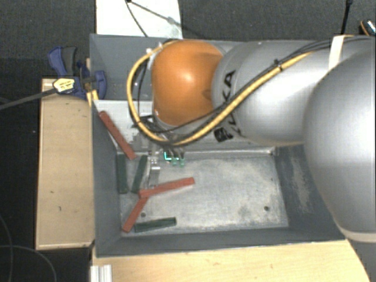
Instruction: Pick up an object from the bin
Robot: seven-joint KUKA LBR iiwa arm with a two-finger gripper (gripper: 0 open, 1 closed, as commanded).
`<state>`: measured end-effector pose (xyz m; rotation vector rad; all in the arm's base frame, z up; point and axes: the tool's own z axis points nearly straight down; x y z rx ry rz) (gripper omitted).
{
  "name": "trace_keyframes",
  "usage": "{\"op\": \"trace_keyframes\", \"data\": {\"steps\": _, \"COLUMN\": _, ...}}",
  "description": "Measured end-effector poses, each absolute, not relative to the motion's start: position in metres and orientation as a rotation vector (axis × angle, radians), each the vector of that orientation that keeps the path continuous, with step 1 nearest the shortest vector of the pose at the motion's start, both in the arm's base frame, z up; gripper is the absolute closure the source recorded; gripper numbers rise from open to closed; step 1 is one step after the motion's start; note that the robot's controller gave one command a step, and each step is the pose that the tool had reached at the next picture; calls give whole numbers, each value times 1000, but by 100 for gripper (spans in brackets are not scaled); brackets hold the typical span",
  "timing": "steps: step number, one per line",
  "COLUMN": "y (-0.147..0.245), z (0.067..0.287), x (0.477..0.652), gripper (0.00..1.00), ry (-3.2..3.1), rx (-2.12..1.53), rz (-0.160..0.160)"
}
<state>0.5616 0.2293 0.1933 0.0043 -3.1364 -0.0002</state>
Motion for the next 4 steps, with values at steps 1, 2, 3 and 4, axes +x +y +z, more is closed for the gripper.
{"op": "trace_keyframes", "data": {"steps": 1, "y": 159, "z": 66, "x": 565, "gripper": 0, "ry": -3130, "rx": 199, "rz": 2}}
{"op": "trace_keyframes", "data": {"steps": 2, "y": 150, "z": 102, "x": 554, "gripper": 0, "ry": -3119, "rx": 376, "rz": 1}}
{"op": "trace_keyframes", "data": {"steps": 3, "y": 146, "z": 100, "x": 548, "gripper": 0, "ry": -3125, "rx": 275, "rz": 0}}
{"op": "trace_keyframes", "data": {"steps": 4, "y": 153, "z": 69, "x": 538, "gripper": 0, "ry": -3130, "rx": 229, "rz": -1}}
